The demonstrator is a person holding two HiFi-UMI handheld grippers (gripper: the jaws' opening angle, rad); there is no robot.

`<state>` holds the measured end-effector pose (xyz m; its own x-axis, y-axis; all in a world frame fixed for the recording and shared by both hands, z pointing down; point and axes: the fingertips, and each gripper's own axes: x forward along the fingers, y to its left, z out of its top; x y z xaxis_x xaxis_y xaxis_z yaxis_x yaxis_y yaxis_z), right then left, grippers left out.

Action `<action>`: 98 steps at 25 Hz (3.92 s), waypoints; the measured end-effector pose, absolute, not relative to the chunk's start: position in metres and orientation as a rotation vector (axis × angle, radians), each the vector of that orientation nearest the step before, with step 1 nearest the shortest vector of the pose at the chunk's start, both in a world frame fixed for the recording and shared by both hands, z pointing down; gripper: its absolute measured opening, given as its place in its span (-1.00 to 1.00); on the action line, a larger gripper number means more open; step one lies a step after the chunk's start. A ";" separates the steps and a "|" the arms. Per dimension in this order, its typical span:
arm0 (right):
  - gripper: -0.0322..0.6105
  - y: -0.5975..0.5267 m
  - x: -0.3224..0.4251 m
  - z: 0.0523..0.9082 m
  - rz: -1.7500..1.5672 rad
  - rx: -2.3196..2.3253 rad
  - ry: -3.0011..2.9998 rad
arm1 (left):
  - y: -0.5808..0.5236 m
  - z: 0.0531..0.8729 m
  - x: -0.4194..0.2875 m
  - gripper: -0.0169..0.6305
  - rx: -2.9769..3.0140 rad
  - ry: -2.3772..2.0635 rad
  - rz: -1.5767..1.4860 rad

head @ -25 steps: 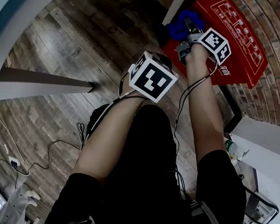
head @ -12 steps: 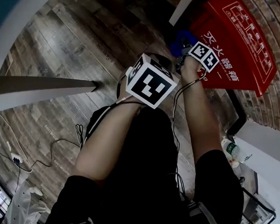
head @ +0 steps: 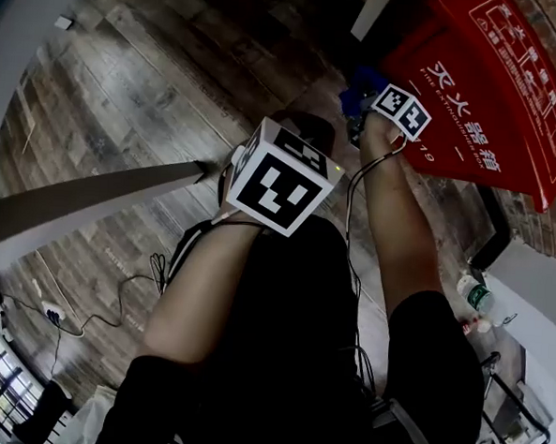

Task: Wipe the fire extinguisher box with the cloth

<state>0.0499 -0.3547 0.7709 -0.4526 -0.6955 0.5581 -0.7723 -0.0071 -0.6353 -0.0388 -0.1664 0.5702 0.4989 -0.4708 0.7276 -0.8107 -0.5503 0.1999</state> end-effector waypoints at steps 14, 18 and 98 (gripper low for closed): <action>-0.60 -0.326 0.089 0.859 1.337 1.587 -1.846 | -0.167 0.569 -0.029 -0.93 2.227 -1.015 0.862; -0.60 -0.304 0.121 0.862 1.314 1.605 -1.794 | -0.162 0.563 -0.004 -0.93 2.269 -0.979 0.862; -0.60 -0.064 0.253 0.074 0.368 2.048 -2.358 | -0.082 0.114 0.166 -0.93 2.528 -0.873 0.554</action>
<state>0.2526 -0.0641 0.0737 -0.1517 -0.9770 0.1500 -0.9762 0.1243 -0.1775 0.1660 -0.0821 0.1144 0.7250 -0.4863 0.4877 -0.6483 -0.7209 0.2449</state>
